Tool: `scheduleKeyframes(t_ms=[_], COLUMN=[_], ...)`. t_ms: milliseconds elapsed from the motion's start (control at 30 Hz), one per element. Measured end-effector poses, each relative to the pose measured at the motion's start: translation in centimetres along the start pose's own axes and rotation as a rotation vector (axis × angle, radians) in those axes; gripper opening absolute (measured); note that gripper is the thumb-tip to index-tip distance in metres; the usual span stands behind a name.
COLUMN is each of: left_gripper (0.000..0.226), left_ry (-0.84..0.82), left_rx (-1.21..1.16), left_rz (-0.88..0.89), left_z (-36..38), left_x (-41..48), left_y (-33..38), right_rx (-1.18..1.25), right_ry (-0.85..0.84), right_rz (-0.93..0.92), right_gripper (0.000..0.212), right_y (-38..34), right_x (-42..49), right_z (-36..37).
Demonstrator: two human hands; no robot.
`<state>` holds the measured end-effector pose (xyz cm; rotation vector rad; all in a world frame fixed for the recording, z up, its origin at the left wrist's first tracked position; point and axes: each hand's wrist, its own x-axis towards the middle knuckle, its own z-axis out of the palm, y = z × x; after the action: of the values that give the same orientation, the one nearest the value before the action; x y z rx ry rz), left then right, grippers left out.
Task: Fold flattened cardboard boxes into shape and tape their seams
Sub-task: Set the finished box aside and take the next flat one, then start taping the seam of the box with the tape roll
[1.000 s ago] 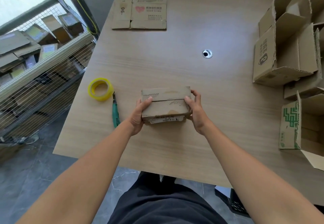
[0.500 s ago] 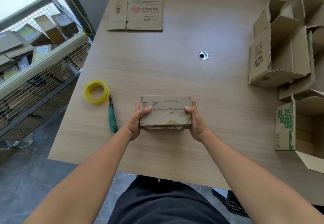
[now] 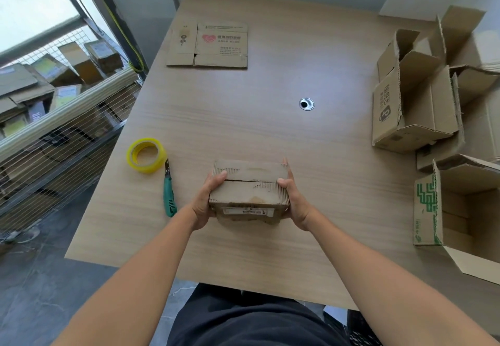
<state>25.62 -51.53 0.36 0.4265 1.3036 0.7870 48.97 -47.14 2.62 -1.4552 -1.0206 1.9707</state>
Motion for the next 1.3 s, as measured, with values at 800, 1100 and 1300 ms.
scheduleKeyframes(t_ms=[800,1100,1300], left_gripper=[0.057,0.050,0.034], left_ry=[0.152,0.695,0.429], left_rx=[0.491,1.096,1.629], left_rz=[0.276,0.223,0.340], left_z=[-2.2,-17.7,-22.0], left_x=[1.4,2.8,3.5], left_y=[1.7,6.1,6.7], right_rx=[-1.379,-1.543,-1.527], right_ry=[0.292,0.324,0.373], right_rz=[-0.441,-0.400,-0.380], right_gripper=[0.068,0.066,0.064], right_y=[1.8,1.4,1.3], right_x=[2.9,5.4,6.6], right_z=[4.8,9.3,12.1])
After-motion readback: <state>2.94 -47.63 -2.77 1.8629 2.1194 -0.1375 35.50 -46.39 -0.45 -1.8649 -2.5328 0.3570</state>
